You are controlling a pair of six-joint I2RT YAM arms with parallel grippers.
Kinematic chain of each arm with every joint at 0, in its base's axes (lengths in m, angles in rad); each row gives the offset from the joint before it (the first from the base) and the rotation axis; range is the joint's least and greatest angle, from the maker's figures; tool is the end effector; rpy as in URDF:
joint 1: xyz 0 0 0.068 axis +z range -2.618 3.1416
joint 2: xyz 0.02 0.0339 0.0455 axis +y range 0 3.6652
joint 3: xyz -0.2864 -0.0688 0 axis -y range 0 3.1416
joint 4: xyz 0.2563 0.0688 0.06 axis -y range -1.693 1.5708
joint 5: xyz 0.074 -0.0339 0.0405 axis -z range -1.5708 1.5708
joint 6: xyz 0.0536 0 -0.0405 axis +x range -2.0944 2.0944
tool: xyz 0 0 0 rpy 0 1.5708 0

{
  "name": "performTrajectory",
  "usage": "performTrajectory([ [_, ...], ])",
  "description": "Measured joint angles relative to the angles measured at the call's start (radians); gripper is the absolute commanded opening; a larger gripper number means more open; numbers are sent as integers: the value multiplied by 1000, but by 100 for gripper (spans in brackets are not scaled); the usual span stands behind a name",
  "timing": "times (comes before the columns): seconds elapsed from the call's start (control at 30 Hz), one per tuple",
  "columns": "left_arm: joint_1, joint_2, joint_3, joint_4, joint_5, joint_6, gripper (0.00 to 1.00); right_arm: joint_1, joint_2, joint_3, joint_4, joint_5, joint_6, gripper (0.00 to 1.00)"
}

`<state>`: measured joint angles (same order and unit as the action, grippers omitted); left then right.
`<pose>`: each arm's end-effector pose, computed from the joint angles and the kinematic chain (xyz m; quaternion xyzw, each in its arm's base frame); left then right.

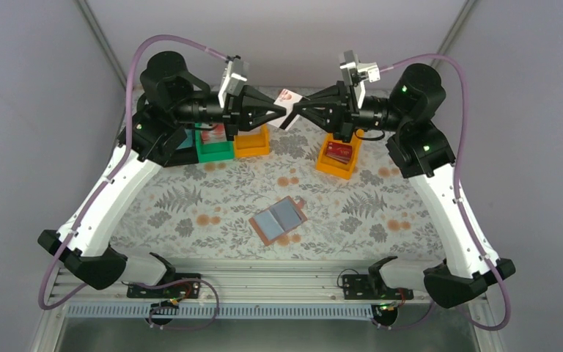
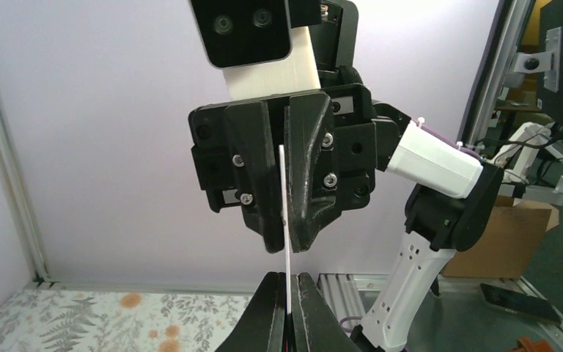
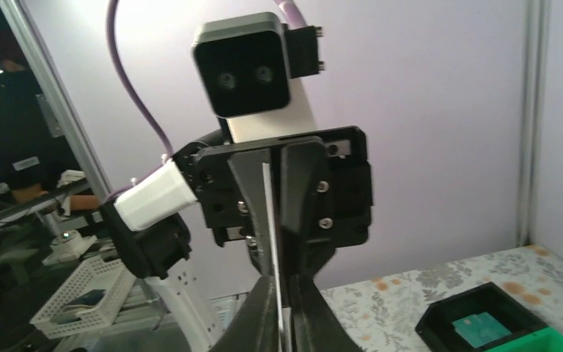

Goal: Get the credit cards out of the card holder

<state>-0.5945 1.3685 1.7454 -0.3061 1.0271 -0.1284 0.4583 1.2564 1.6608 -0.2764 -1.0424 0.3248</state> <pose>0.2064 -0.1949 0.5514 0.4869 0.4946 -0.5386 0.4777 0.1980 0.1493 0.5548 -0.4113 0.5465 0.5525 0.4764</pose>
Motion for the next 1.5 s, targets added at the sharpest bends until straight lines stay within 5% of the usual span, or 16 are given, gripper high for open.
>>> performTrajectory([
  [0.13, 2, -1, -1, 5, 3, -14, 3, 1, 8, 26, -18, -39, -21, 4],
  [0.2, 2, -1, -1, 4, 2, -15, 19, 1, 15, 41, -40, -43, -43, 4],
  [0.33, 2, -1, 0, -35, -38, -3, 26, 0, 32, 100, -163, -25, -130, 4],
  [0.77, 17, -1, 0, -157, -47, 100, 2, 0, 80, 161, -398, -5, -287, 4],
  [0.8, 19, 0, 0, -167, -42, 112, 2, 0, 84, 161, -403, -7, -292, 6],
  [0.83, 21, 1, 1, -177, -38, 122, 2, 0, 86, 161, -409, -8, -297, 24],
  [0.93, 22, 2, 1, -203, -50, 164, 2, 0, 87, 161, -427, 21, -304, 95],
  [1.07, 19, 4, 1, -255, -198, 257, 2, -6, 63, 108, -404, 162, -298, 99],
  [1.33, 22, 130, -130, -247, -826, 782, 2, -102, 39, -105, -361, 461, -195, 99],
  [1.5, 62, 307, -225, -172, -1022, 1028, 2, -176, 48, -168, -357, 534, -155, 99],
])
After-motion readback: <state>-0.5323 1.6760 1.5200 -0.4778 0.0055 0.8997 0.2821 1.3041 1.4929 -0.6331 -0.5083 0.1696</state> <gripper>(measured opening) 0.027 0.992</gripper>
